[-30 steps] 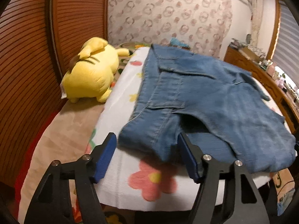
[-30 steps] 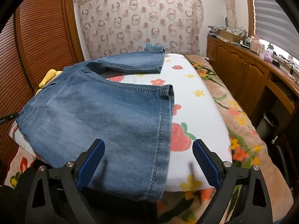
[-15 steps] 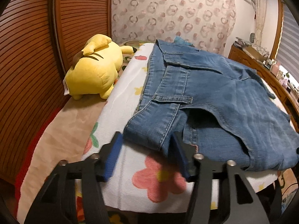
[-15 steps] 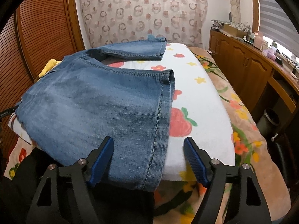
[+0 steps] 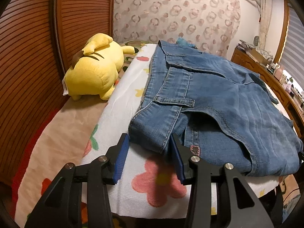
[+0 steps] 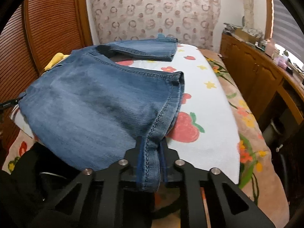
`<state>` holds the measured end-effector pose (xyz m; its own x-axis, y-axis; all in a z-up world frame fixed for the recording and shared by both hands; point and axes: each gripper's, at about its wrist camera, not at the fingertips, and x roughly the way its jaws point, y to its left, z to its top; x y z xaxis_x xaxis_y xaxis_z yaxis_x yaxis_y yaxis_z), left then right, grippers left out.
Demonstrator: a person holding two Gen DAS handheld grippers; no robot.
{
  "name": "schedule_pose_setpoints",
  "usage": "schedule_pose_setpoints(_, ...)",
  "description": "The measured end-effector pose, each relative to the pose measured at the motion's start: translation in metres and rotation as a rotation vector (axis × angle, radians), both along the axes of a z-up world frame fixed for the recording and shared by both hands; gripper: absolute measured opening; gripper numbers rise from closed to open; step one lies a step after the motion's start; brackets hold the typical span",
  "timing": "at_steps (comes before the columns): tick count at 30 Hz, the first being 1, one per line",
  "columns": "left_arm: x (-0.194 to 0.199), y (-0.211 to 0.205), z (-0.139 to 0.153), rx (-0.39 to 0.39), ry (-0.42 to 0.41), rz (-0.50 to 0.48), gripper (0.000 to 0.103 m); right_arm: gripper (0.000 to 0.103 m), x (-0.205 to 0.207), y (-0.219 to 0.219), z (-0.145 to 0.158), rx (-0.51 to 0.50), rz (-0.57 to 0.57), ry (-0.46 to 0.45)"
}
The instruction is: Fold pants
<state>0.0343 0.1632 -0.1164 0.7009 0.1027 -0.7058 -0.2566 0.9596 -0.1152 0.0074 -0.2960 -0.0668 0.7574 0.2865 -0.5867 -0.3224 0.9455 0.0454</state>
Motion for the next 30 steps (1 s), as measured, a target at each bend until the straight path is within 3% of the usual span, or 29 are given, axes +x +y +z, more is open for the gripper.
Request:
schedule_pose_setpoints(1, -0.001, -0.001, 0.0, -0.003, -0.004, -0.007, 0.032, 0.014, 0.001, 0.001, 0.001, -0.004, 0.003, 0.001)
schedule_pose_setpoints(4, -0.001, -0.006, 0.002, -0.017, -0.015, -0.048, 0.019, 0.012, 0.0, 0.0, 0.007, 0.003, 0.019, -0.006)
schedule_pose_setpoints(12, -0.005, -0.013, 0.042, 0.017, -0.122, -0.083, 0.016, 0.011, -0.002, 0.004, 0.05, 0.021, 0.058, -0.109)
schedule_pose_setpoints(19, 0.001, -0.021, 0.066, 0.037, -0.173, -0.112, 0.016, 0.009, 0.007, 0.037, 0.087, -0.009, 0.132, -0.222)
schedule_pose_setpoints(24, 0.0, -0.026, 0.065, 0.051, -0.169, -0.115, 0.016, 0.009, 0.033, 0.068, 0.083, -0.019, 0.195, -0.226)
schedule_pose_setpoints(30, -0.001, -0.027, 0.06, 0.055, -0.158, -0.108, 0.016, 0.009, 0.072, 0.075, 0.048, -0.028, 0.254, -0.123)
